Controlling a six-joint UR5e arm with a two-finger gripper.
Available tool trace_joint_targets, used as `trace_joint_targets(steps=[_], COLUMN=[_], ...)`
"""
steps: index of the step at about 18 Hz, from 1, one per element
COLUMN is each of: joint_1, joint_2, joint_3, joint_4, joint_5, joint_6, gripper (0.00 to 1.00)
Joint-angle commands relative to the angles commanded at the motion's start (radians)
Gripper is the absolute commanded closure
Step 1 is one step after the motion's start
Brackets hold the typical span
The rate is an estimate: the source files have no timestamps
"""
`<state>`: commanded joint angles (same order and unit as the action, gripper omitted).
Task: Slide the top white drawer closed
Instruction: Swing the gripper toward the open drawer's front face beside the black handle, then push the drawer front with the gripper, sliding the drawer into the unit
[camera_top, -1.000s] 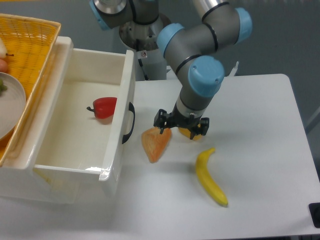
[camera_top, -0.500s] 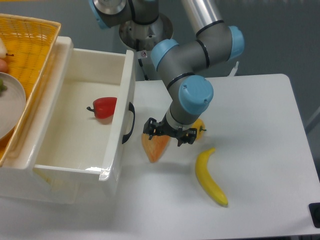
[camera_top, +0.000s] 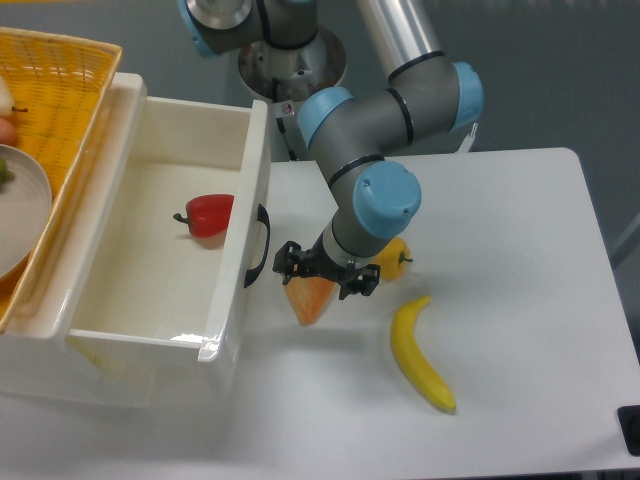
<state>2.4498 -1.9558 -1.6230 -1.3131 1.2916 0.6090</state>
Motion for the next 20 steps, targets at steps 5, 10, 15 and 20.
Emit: trace_joint_targets(steps=[5, 10, 15, 20], joint_1=[-0.014, -0.021, -0.031, -0.046], joint_2=[0.002, 0.003, 0.011, 0.014], joint_3=[0.000, 0.002, 0.012, 0.012], joint_4=[0.000, -0.002, -0.005, -0.006], joint_5=[0.000, -0.002, -0.023, -0.034], joint_6=[0.000, 0.000, 0.000, 0.000], gripper=[0.00, 0.00, 0.00, 0.00])
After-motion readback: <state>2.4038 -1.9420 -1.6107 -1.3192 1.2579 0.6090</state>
